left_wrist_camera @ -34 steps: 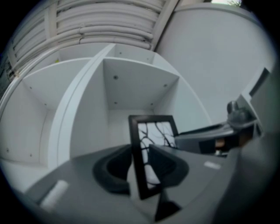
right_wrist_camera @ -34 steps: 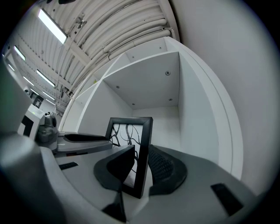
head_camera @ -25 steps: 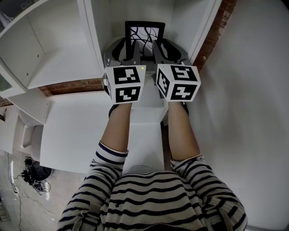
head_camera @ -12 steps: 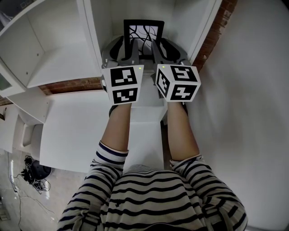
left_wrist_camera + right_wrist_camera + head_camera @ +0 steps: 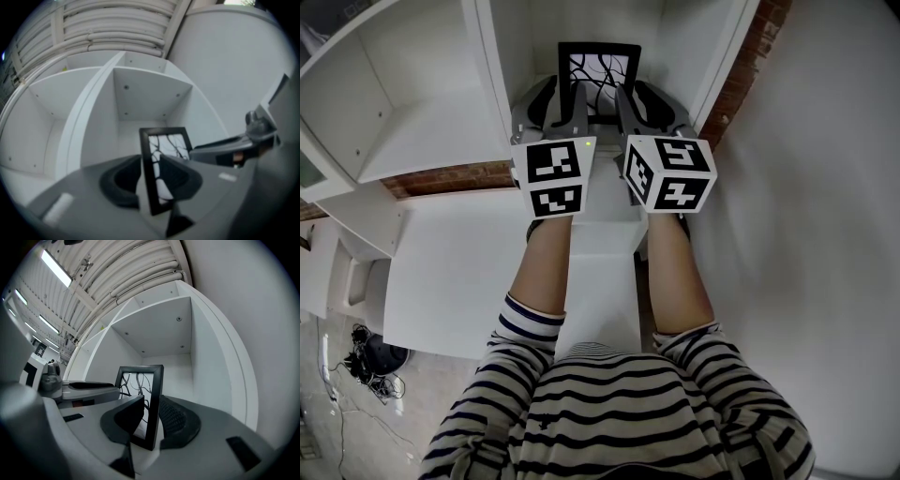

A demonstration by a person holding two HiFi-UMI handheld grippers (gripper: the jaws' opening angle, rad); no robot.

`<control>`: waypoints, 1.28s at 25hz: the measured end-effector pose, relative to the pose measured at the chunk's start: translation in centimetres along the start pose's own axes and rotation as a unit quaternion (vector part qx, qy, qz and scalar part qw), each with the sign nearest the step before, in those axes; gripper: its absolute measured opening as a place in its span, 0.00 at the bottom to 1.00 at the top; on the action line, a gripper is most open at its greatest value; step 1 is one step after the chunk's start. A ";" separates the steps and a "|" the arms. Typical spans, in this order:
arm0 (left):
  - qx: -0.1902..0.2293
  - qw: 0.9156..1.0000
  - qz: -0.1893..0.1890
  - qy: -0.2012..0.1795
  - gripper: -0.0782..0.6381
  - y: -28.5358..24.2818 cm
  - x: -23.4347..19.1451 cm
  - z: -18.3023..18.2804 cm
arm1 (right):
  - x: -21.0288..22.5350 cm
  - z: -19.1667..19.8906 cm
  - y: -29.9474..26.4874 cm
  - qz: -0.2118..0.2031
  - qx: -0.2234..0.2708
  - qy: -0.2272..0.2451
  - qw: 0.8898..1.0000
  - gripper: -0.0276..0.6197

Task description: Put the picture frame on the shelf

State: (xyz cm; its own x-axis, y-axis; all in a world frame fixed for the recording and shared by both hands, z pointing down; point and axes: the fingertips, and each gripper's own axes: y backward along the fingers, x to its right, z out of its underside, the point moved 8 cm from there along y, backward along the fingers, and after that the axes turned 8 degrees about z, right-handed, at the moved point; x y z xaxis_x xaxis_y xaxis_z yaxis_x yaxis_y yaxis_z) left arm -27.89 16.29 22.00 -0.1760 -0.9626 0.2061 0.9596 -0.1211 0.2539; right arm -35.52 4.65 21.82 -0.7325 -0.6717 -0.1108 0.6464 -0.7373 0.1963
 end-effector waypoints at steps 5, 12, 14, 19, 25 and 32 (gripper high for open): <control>0.016 1.000 0.005 0.010 0.26 0.5 0.0 0.0 | 0.1 0.1 0.3 -0.004 0.002 -0.004 1.000 0.15; 0.035 0.999 0.024 0.029 0.26 2.2 0.7 0.2 | 0.2 0.1 1.7 -0.017 0.014 -0.008 1.000 0.15; 0.039 0.998 0.033 0.038 0.26 2.7 1.0 0.2 | 0.2 0.2 2.2 -0.026 0.017 -0.009 0.999 0.15; 0.051 0.995 0.065 0.059 0.24 4.1 1.9 0.3 | 0.2 1.0 3.6 -0.044 0.017 -0.018 0.999 0.14; 0.060 0.981 0.126 0.133 0.16 6.0 3.2 1.6 | -0.6 2.1 6.1 -0.109 0.036 -0.069 0.991 0.14; 0.064 0.958 0.198 0.195 0.12 7.7 5.3 3.4 | -1.2 4.4 9.0 -0.173 0.039 -0.157 0.971 0.10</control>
State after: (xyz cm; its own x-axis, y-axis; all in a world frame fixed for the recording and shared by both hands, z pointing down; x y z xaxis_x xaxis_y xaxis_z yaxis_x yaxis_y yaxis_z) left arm -22.14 11.10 28.27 0.3160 -0.9473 -0.0531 0.8952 0.2792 0.3473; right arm -29.74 -0.85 28.02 -0.9402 -0.3196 0.1174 0.3400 -0.8995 0.2745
